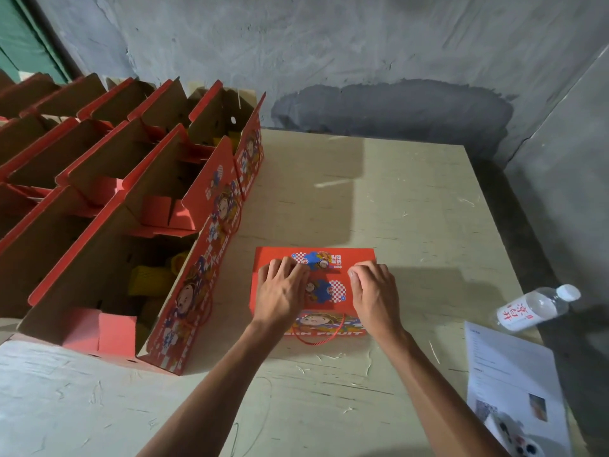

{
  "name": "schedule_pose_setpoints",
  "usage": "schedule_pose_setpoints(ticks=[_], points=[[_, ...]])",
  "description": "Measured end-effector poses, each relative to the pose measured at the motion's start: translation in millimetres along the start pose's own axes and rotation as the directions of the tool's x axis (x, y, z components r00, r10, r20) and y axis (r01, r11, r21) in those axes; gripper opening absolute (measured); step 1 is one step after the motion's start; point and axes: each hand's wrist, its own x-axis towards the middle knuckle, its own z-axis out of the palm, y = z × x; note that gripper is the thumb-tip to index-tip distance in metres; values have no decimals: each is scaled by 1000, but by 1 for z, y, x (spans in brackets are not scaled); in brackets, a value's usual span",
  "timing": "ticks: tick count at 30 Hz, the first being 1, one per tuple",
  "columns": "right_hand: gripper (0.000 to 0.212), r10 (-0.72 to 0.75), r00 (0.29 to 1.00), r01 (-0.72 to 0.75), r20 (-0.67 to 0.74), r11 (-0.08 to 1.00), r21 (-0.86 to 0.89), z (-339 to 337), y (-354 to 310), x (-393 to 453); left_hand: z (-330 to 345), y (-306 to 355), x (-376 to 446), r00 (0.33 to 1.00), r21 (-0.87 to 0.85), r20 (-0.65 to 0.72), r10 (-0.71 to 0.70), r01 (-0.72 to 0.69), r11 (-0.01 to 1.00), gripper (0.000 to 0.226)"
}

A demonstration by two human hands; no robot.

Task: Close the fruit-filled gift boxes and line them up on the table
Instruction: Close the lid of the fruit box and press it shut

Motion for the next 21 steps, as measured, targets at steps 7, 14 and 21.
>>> schedule_pose_setpoints(ticks=[7, 14, 21], points=[[14, 7, 999, -7, -44, 1000, -3, 8, 0, 2, 2, 9, 3, 998, 47, -47, -48, 50, 998, 19], [21, -10, 999, 7, -42, 998, -63, 17, 3, 3, 4, 15, 5, 993, 0, -51, -109, 109, 994, 15], [30, -11, 1000, 12, 7, 990, -141, 19, 1, 2, 3, 20, 11, 960, 96, 213, -179, 162, 982, 60]])
